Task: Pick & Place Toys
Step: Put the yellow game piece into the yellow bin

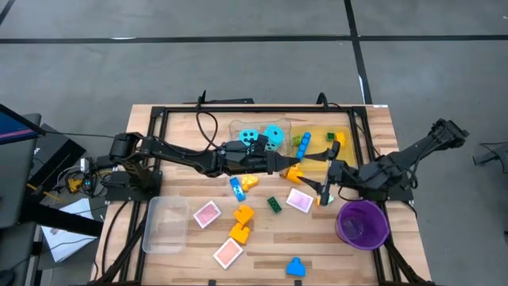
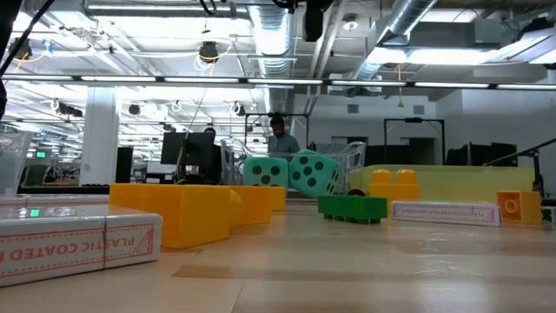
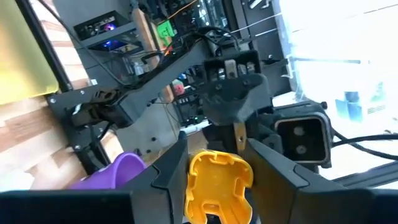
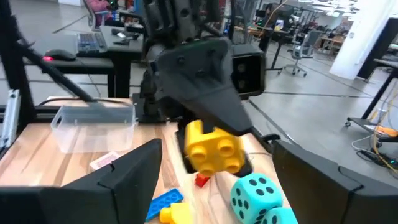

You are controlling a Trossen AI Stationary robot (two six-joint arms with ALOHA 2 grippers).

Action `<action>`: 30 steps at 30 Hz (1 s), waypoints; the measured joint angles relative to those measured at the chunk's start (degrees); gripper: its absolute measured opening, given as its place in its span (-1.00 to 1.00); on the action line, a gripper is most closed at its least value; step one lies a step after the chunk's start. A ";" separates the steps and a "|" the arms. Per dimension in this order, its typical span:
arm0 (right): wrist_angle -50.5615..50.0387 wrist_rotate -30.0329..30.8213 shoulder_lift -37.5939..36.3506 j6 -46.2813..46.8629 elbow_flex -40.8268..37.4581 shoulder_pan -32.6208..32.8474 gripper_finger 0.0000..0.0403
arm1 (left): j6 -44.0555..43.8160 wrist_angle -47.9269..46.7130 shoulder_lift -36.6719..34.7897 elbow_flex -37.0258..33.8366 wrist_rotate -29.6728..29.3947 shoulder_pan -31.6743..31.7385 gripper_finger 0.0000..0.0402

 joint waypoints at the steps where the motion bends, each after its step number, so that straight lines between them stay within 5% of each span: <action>1: 0.67 0.01 -0.04 -0.17 0.00 -0.25 0.48 | -0.01 0.18 0.00 0.00 0.02 0.00 -0.36; 25: 2.49 -1.82 -0.07 -1.64 0.00 -3.53 0.48 | -7.29 1.53 0.00 0.03 -4.33 0.00 -0.35; 30: 4.01 -6.15 -0.07 -1.60 0.00 -6.25 0.48 | -7.31 1.74 0.00 0.04 -4.32 0.00 -0.35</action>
